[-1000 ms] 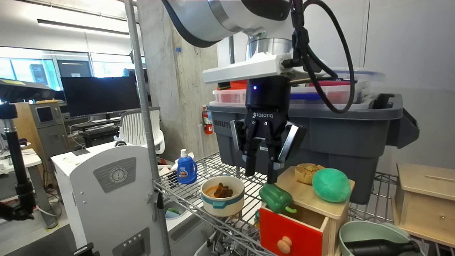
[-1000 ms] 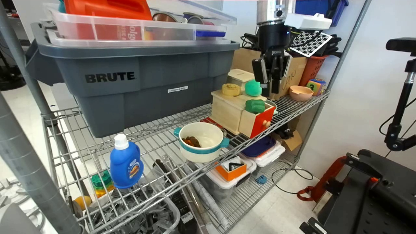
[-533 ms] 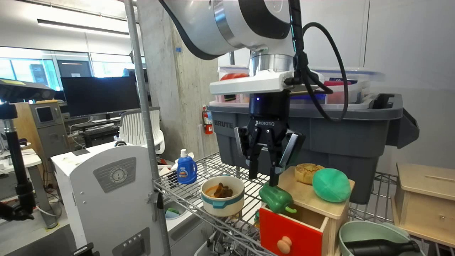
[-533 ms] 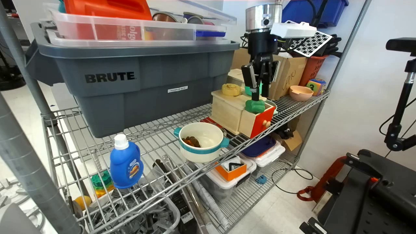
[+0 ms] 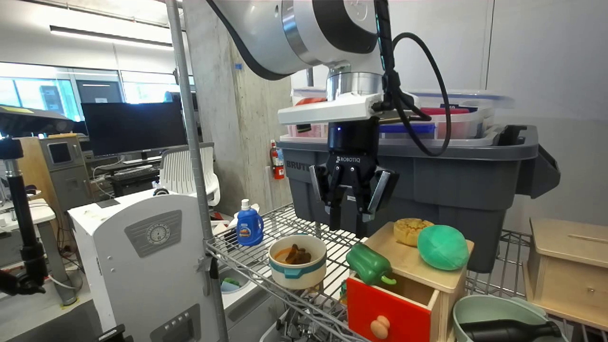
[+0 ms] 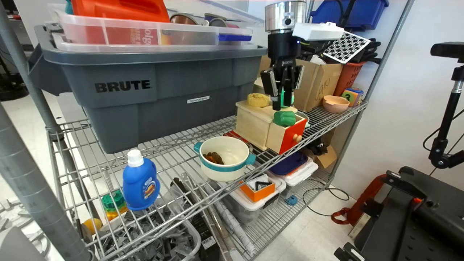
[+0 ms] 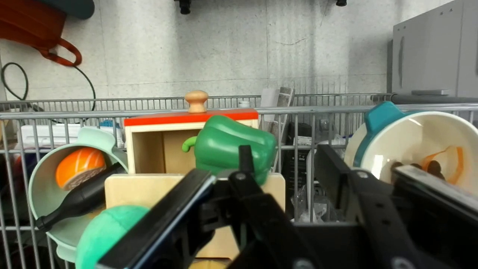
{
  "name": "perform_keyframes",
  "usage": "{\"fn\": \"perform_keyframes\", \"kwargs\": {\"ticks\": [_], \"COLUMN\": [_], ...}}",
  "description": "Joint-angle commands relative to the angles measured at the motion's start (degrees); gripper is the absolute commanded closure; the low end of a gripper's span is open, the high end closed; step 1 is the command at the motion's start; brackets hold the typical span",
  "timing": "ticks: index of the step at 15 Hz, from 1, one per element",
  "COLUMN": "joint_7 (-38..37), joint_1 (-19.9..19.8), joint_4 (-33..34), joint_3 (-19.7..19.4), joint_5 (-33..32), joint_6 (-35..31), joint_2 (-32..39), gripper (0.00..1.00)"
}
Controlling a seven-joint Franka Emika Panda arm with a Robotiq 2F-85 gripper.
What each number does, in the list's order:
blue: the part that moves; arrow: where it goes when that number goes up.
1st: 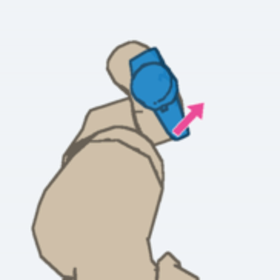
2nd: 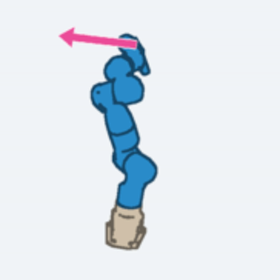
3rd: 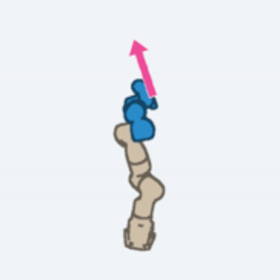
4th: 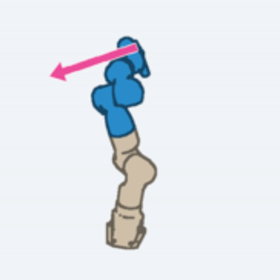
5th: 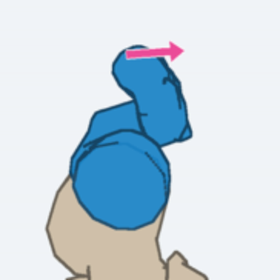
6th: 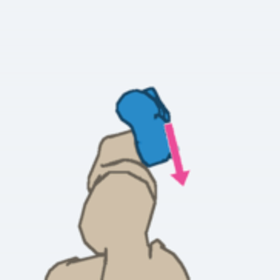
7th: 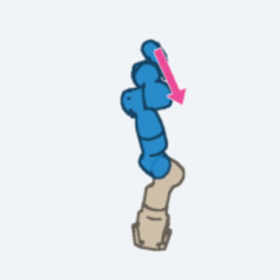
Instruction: Pick up the green pepper plush toy and put it in the boy to the left, pick up the light green object and put it in the bowl to the right
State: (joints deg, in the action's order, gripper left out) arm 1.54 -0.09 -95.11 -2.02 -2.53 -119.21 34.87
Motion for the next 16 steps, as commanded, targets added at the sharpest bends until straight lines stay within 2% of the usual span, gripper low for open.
{"fn": "perform_keyframes", "kwargs": {"ticks": [1, 16], "joint_7": [-0.9, 1.4], "joint_1": [0.4, 0.0], "joint_4": [0.9, 1.2], "joint_3": [0.1, 1.7], "joint_5": [-1.0, 0.0], "joint_6": [0.9, 1.3], "joint_2": [-0.1, 1.2], "gripper": [0.77, 0.77]}}
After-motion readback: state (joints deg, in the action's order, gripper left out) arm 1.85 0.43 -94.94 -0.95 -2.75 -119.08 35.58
